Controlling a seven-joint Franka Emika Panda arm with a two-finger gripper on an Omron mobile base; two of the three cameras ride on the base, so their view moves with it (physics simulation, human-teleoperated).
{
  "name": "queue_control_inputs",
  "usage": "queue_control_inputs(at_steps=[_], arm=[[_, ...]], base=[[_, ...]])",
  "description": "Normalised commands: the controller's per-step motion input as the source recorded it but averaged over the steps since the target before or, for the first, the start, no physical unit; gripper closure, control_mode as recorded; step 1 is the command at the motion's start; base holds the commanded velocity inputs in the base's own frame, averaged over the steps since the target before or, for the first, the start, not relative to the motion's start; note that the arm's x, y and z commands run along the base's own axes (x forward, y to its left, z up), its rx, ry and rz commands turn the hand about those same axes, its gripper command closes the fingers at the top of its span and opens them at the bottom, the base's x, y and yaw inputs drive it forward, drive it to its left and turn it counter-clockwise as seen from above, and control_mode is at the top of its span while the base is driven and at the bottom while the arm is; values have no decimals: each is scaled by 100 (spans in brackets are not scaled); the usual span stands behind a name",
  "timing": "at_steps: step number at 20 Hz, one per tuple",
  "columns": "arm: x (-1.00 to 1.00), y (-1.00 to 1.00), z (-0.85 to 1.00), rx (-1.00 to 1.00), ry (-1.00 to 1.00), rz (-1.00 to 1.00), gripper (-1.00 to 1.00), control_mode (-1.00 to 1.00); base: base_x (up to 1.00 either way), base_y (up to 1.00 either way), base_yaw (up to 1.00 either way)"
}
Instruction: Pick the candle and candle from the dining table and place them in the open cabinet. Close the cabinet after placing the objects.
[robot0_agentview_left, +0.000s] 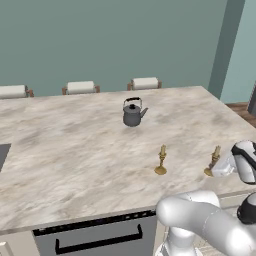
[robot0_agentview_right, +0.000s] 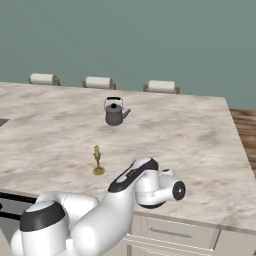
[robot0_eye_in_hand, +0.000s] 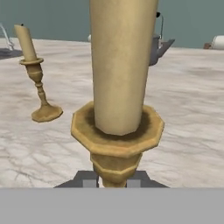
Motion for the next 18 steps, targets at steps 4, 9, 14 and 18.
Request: queue_control_inputs(at_steps=[4,9,14,18], arm=[[-9,0,61,-1,-6,0,100,-100],[-8,0,64,-4,-5,0,100,-100],[-5,0,58,-5,-2,0,100,-100],[0,8,58,-8,-3,0,100,-100]], base=[[0,0,0],[0,0,0],[0,0,0],[0,0,0]])
